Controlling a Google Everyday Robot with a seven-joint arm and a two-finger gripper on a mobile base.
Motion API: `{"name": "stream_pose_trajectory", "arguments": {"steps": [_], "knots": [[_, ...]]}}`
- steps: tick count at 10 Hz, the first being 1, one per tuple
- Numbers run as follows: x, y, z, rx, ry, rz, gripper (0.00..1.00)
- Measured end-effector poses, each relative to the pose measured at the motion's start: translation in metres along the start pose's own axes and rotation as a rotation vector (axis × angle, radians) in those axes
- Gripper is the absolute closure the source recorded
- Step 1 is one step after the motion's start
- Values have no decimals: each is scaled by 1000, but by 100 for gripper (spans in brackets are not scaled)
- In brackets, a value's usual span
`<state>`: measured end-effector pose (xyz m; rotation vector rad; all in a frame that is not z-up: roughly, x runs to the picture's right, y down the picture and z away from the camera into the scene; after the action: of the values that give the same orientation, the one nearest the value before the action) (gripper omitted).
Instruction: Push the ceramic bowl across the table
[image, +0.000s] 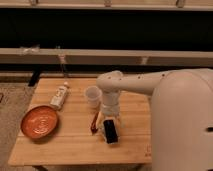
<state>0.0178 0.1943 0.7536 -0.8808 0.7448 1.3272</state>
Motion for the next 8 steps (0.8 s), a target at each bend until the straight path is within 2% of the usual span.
{"name": "stream_pose_trajectory", "arguments": {"steps": [3,4,5,6,8], "knots": [[17,26,-30,-8,-93,-72,20],[32,48,-56,-14,-145,-119,20],[43,63,-72,-18,-175,-147,20],[56,93,-91,-25,-214,-195,20],[61,143,-110,-36,-251,-278,20]]}}
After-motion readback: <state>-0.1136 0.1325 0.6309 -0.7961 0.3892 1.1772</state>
